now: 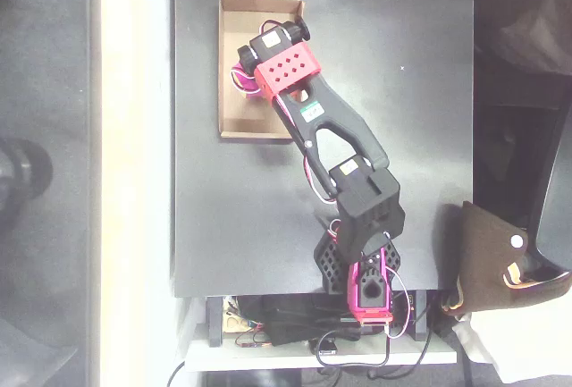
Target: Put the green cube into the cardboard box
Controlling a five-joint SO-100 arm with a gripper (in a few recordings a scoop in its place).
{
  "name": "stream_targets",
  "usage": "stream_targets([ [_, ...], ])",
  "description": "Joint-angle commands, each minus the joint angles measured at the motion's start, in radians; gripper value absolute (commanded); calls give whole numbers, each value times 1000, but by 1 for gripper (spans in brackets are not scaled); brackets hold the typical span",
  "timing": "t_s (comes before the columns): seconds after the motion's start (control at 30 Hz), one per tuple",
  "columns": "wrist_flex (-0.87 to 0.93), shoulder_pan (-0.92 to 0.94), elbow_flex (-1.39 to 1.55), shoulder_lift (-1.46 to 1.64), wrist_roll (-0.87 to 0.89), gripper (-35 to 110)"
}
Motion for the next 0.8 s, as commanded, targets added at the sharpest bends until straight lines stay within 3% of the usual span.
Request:
stream_targets([
  [0.0, -5, -18, -41, 14, 109, 11],
  [0.37, -5, -18, -49, 14, 109, 13],
  [0.77, -5, -18, -49, 14, 107, 33],
])
